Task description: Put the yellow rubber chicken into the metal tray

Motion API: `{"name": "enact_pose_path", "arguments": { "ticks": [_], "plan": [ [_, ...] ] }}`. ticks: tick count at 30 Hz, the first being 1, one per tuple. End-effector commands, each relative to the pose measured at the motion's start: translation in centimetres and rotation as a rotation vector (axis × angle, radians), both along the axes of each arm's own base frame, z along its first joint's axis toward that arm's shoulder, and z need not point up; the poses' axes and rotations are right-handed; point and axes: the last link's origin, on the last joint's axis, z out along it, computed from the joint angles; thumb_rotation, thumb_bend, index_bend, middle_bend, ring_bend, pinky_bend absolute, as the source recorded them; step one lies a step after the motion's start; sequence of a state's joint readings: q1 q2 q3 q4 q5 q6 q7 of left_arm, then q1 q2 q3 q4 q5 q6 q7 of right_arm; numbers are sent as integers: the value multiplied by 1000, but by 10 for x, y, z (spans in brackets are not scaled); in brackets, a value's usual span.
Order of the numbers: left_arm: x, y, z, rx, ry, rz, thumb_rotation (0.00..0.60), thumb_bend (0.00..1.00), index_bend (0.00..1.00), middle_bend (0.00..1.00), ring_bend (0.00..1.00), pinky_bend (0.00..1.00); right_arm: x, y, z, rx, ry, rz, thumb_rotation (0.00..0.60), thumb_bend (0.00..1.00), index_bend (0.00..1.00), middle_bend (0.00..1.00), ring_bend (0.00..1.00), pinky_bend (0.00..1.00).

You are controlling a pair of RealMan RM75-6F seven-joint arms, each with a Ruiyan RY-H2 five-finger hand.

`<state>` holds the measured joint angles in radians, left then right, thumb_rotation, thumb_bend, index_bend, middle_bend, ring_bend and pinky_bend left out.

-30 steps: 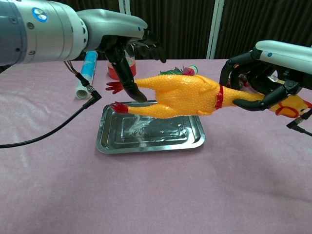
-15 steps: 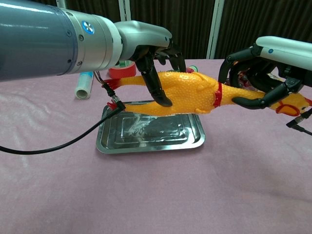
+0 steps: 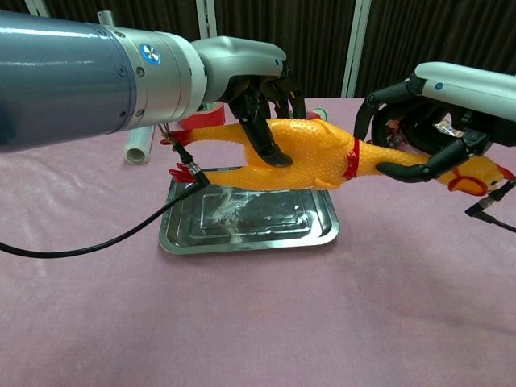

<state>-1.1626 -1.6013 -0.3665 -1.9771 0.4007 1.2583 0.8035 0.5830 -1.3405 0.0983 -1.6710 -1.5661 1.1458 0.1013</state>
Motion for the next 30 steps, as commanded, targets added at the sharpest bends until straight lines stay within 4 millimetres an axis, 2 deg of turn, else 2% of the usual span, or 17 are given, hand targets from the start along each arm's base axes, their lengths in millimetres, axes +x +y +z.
{"name": "enact_pose_path", "arguments": {
  "ticks": [1,6,8,10,12,13,15,17,20,25,30],
  "plan": [
    [-2,1,-2,5,-9,3,600,632,738,571,415,252,0,0,0,5,-4,-2,600,880,1000,782,778,882],
    [-3,2,-6,12,-22,-3,600,690,800,636,478,277,0,1,-1,14,-12,-2,600,882,1000,783,779,882],
    [-3,2,-6,17,-32,-5,600,693,785,626,479,280,0,1,-1,14,-14,-2,600,883,1000,783,779,882],
    [-3,2,-6,17,-39,-4,600,645,700,584,463,280,0,1,-1,15,-14,-4,600,884,1000,783,780,882],
    [-5,1,-7,10,-34,-4,600,515,539,497,416,280,-1,0,-1,15,-13,-5,600,885,1000,783,779,882],
    [-7,1,-7,1,-23,-2,600,470,491,468,399,280,-1,0,-1,15,-13,-7,600,885,1000,783,779,882],
    [-10,1,-6,-12,-15,7,600,300,314,345,329,280,-2,-1,-1,13,-14,-10,600,886,1000,784,780,882],
    [-13,3,-5,-19,-7,16,600,196,198,261,282,280,-2,-2,0,11,-15,-11,600,886,1000,784,780,882],
    [-14,5,-3,-22,-7,28,600,139,93,176,229,279,-3,-2,0,9,-15,-13,600,886,1000,784,780,882],
    [-15,7,0,-20,-13,36,600,135,54,145,223,279,-3,-3,1,6,-14,-15,600,888,1000,784,780,882],
    [-16,9,1,-18,-15,40,600,138,111,161,223,279,-3,-4,1,5,-13,-15,600,889,1000,785,780,882]
  ]
}}
